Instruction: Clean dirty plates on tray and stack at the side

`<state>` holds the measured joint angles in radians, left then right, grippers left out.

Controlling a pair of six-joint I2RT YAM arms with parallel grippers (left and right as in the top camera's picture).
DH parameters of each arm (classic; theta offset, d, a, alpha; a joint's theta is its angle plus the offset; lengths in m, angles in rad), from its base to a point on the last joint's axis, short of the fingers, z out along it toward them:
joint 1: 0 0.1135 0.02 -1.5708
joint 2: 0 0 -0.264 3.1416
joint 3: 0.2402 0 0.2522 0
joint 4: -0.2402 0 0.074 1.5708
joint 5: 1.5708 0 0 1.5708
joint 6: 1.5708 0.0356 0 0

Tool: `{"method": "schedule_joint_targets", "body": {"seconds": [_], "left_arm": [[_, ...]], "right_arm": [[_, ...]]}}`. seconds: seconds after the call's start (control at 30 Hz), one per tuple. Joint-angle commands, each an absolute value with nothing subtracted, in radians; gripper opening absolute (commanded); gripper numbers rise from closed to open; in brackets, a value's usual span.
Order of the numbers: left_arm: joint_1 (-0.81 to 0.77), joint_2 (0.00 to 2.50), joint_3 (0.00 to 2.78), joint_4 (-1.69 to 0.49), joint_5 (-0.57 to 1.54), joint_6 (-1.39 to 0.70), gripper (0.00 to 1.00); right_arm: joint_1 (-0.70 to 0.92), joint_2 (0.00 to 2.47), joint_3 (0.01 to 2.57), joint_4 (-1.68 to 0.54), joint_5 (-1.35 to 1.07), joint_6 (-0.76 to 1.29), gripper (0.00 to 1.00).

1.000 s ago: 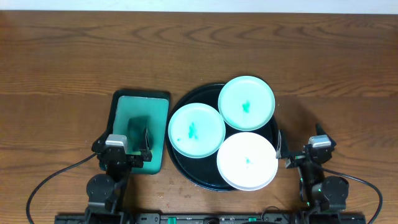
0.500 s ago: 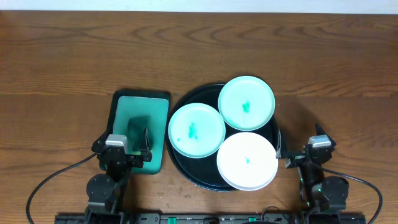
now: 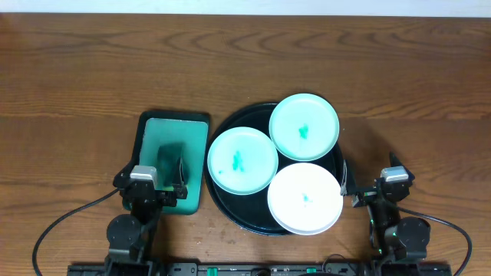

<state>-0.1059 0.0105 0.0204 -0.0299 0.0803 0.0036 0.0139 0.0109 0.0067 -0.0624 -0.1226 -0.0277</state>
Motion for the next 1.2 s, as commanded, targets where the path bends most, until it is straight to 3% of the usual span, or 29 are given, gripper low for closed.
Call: {"method": "schedule_joint_targets", "body": {"seconds": [0.0, 1.17], "left_arm": [[-0.101, 0.004, 0.004, -0.065, 0.105, 0.003, 0.97], [-0.101, 0.007, 0.004, -0.064, 0.105, -0.029, 0.97]], "right_arm": [[0.007, 0.007, 0.006, -0.067, -0.121, -0.039, 0.99], [0.007, 0.009, 0.006, -0.064, -0.120, -0.038, 0.99]]}}
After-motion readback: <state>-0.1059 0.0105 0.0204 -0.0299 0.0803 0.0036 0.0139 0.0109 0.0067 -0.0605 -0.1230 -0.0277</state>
